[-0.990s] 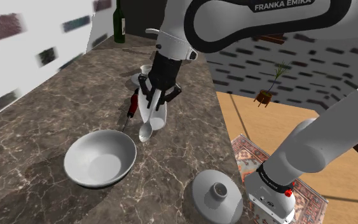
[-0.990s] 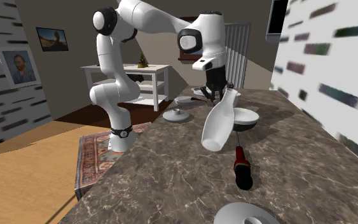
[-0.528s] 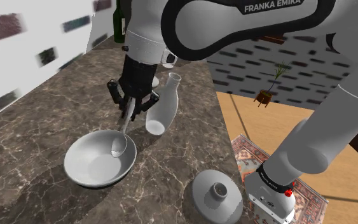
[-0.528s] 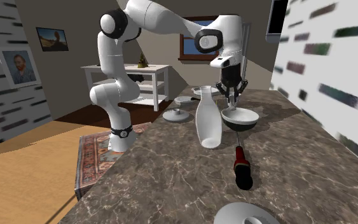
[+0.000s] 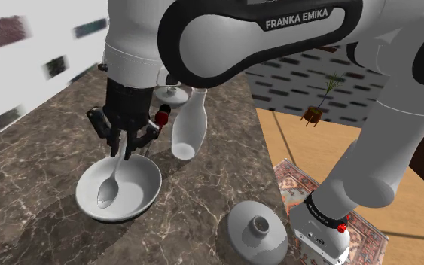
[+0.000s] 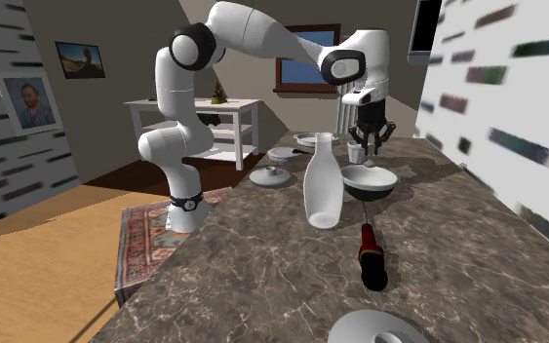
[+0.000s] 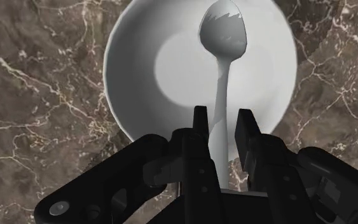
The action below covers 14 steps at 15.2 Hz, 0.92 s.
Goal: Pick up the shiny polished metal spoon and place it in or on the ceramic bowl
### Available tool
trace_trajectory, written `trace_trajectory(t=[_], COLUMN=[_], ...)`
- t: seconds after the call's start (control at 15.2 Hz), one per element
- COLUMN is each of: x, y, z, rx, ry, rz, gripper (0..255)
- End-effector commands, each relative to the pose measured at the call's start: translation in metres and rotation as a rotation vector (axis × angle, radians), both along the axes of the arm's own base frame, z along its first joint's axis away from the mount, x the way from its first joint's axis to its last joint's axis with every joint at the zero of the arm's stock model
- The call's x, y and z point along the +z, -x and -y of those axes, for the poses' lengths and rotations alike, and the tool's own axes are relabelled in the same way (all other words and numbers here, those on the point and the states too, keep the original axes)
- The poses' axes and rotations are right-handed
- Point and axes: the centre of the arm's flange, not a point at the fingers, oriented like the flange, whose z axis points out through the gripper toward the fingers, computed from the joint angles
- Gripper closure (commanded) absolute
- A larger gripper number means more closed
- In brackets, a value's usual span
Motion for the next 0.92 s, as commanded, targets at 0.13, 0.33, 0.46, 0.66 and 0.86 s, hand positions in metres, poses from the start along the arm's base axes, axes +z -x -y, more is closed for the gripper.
trace_trajectory(t=[0.13, 0.33, 0.46, 0.66, 0.86], x=[-0.021, -0.037, -0.047, -0.063, -0.07], y=[0.0, 0.0, 0.0, 0.0, 0.0], z=[-0.002, -0.002, -0.002, -0.002, -0.002], rx=[-0.001, -0.001, -0.001, -0.001, -0.001], ry=[0.0, 0.0, 0.0, 0.0, 0.0], rz=[0.0, 0.0, 0.0, 0.0, 0.0], gripper=[255, 255, 255, 255, 255])
